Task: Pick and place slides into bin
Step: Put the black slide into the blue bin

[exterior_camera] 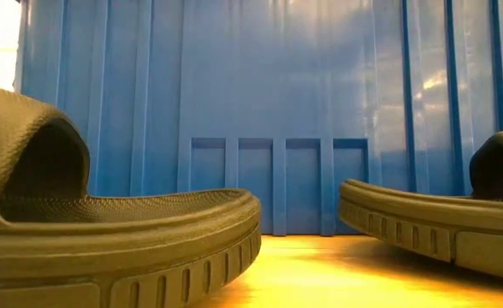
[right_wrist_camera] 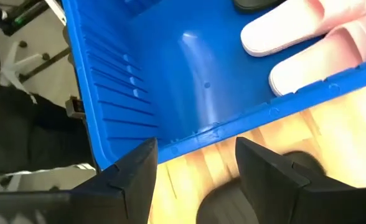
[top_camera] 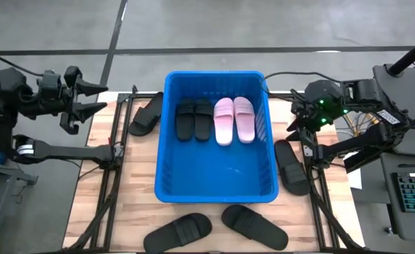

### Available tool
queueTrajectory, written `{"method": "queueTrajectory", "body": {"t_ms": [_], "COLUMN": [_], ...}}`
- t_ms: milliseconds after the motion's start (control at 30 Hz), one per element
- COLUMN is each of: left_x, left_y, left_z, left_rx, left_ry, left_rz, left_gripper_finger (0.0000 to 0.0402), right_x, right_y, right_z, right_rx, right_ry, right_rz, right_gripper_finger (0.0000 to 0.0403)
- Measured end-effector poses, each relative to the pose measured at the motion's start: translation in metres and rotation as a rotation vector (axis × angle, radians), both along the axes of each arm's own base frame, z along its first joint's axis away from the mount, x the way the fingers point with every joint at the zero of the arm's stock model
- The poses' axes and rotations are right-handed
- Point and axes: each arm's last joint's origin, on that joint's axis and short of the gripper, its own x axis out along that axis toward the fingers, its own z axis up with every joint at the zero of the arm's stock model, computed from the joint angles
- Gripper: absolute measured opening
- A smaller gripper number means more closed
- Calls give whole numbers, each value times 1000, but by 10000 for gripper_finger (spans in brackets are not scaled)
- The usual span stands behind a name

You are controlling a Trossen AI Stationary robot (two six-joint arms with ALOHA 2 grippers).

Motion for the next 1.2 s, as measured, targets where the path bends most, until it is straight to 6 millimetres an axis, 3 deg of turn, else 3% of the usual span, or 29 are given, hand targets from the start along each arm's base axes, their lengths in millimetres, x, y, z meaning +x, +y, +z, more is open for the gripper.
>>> {"method": "queueTrajectory", "body": {"t_ms": [200, 333, 467, 600, 700, 833, 933, 1067, 1200], "left_x": [2, 2, 2, 3, 5, 5, 5, 5, 4], "left_y": [1, 2, 2, 2, 3, 3, 3, 4, 5], "left_z": [-1, 0, 0, 0, 0, 0, 0, 0, 0], "left_rx": [1, 4, 7, 30, 28, 26, 21, 22, 1], "left_ry": [10, 8, 10, 12, 15, 16, 15, 16, 11], "left_rz": [20, 40, 42, 42, 42, 44, 56, 93, 133], "left_gripper_finger": [225, 225, 225, 225, 225, 225, 225, 225, 225], "right_x": [6, 30, 55, 78, 84, 76, 57, 24, 8], "right_y": [1, -5, -11, -27, -45, -69, -84, -90, -91], "right_z": [1, 9, 12, -8, -25, -34, -28, -23, -27], "right_rx": [63, 112, 49, 31, 53, 15, -41, -106, -127], "right_ry": [-23, -153, -264, -128, 11, 89, 62, 96, 91], "right_rz": [4, -177, -152, -104, -70, -48, -69, -53, -87], "right_gripper_finger": [203, 203, 203, 203, 203, 202, 198, 192, 192]}}
